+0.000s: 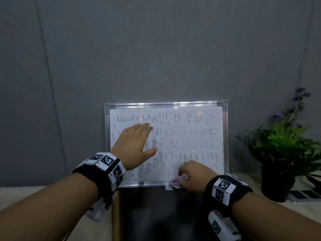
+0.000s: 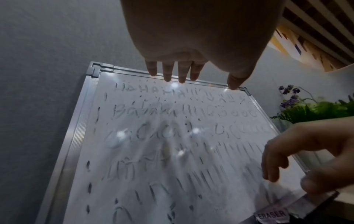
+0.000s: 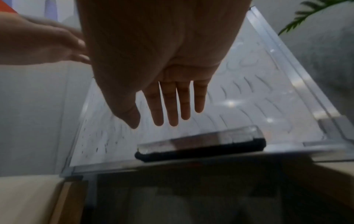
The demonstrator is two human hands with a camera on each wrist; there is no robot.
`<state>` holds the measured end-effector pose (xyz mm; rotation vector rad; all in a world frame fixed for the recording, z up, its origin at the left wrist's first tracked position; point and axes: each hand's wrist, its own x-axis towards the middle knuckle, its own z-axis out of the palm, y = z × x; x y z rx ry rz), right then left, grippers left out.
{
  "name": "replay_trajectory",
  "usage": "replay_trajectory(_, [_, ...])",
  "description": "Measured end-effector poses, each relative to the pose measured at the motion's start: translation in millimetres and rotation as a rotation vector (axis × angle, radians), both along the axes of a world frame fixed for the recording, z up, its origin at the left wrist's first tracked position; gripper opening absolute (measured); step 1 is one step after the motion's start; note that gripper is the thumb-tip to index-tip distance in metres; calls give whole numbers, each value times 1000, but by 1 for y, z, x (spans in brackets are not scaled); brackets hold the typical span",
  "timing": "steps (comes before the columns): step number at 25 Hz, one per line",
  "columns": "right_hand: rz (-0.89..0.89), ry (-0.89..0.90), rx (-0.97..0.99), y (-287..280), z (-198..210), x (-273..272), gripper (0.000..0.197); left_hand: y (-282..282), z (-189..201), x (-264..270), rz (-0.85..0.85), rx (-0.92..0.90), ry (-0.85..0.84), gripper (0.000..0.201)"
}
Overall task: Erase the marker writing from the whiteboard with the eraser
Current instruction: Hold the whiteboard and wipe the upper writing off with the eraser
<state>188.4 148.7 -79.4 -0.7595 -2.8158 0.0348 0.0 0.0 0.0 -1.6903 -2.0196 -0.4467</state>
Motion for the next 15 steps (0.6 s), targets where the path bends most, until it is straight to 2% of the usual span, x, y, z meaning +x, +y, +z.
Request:
replay_trajectory(7, [-7, -131, 47, 4, -17, -2, 32, 14, 0, -9, -2, 30, 23, 72])
replay_trajectory(15, [-22, -126, 67, 7, -22, 2, 25, 27, 10, -14, 20, 64, 53, 75])
